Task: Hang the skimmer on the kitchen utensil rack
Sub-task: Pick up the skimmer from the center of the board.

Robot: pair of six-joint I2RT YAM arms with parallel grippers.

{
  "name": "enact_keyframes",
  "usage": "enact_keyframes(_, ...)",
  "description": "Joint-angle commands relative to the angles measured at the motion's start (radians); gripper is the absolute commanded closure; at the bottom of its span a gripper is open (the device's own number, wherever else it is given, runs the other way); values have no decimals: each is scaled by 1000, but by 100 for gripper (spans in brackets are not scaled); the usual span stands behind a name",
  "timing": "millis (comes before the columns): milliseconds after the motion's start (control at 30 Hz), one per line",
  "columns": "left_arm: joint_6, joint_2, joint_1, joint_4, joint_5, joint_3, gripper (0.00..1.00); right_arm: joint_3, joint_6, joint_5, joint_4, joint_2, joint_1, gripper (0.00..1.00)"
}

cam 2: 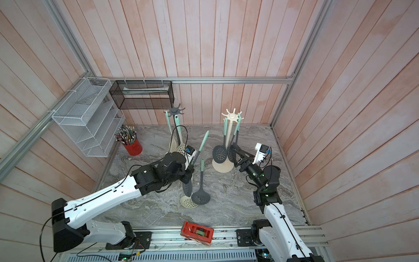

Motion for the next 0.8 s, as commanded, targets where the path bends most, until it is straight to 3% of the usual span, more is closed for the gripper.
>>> enact_keyframes(0,43,-115,0,180,95,-76,100,9,1,-88,83,-7,-3,21)
enact_keyframes(267,56,-327,12,394,223,-242,100,65,-47,-209,131,39,53,20)
enact_keyframes(500,-3,-473,142,536,352,-388,100,161,-156,-170,76,132,229,19)
enact_keyframes(767,-129,-554,389,725,657,-535,100,212,-161,-142,75,208,257,19)
